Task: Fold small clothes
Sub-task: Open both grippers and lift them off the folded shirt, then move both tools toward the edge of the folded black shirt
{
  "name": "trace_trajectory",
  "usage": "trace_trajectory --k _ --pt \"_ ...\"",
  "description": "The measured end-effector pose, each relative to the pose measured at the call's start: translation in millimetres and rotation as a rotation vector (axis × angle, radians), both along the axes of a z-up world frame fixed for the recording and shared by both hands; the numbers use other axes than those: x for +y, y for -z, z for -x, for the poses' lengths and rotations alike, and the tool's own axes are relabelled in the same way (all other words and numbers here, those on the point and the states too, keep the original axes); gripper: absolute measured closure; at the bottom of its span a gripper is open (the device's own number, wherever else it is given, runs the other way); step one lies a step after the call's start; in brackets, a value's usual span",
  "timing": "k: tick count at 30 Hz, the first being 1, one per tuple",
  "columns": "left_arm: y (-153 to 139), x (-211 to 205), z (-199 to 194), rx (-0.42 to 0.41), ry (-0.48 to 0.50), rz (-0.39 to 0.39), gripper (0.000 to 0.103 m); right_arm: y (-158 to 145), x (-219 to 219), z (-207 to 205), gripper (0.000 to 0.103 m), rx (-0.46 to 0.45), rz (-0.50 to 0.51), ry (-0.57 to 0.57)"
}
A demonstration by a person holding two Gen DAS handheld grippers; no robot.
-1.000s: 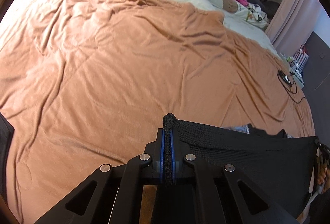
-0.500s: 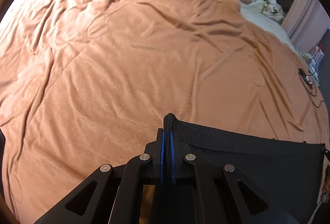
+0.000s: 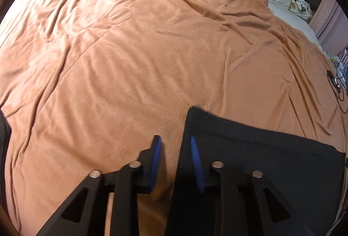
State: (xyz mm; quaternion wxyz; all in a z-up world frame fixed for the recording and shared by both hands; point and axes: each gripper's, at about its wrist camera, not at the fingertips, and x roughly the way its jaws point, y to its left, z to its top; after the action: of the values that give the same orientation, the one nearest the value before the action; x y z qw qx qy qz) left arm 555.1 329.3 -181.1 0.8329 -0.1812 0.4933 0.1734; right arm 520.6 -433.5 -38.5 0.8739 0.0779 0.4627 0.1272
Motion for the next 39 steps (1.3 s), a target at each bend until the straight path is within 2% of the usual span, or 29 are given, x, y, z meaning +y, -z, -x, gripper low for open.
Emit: trace_trajectory --k 3,12,13,14,20,22,28,31,35,39 --pt "-14.9 -4.4 22.1 -0.028 -0.01 -0.005 0.05 -6.1 -10.0 13.9 0.037 0.001 -0.042 0.0" --pt "-54.4 -15.8 77.2 -0.11 -0.022 0.017 0.029 -31.4 -28.3 70.2 0.037 -0.046 -0.057 -0.023" --pt "-57.1 -17.4 82.2 -0.117 -0.022 0.021 0.027 -34.6 -28.7 75.7 0.032 -0.052 -0.052 -0.027" --pt "-59.9 -19.2 86.6 -0.122 -0.02 0.023 0.023 -37.3 -30.2 82.0 0.023 -0.059 -0.05 -0.027" --pt "-80.6 -34.6 121.6 -0.186 -0.012 0.035 0.003 -54.6 -31.4 125.2 0.009 -0.092 -0.03 -0.036" --pt "-85.2 -39.1 129.9 -0.196 -0.006 0.028 0.001 -58.3 -29.8 136.1 0.008 -0.11 -0.007 -0.034" --pt "-99.3 -49.2 161.3 -0.254 -0.012 0.049 0.001 -64.1 -35.2 164.3 0.008 -0.114 -0.019 -0.034" --pt "-107.1 -55.9 176.0 -0.314 0.017 0.079 0.001 -69.0 -35.7 178.4 0.008 -0.132 -0.004 -0.04" --pt "-123.7 -71.8 193.2 -0.35 0.032 -0.014 0.001 -77.4 -41.9 199.0 0.008 -0.18 -0.047 -0.02" --pt "-134.0 -77.1 206.9 -0.401 0.041 0.011 0.001 -81.1 -47.1 223.2 0.008 -0.221 -0.079 -0.024"
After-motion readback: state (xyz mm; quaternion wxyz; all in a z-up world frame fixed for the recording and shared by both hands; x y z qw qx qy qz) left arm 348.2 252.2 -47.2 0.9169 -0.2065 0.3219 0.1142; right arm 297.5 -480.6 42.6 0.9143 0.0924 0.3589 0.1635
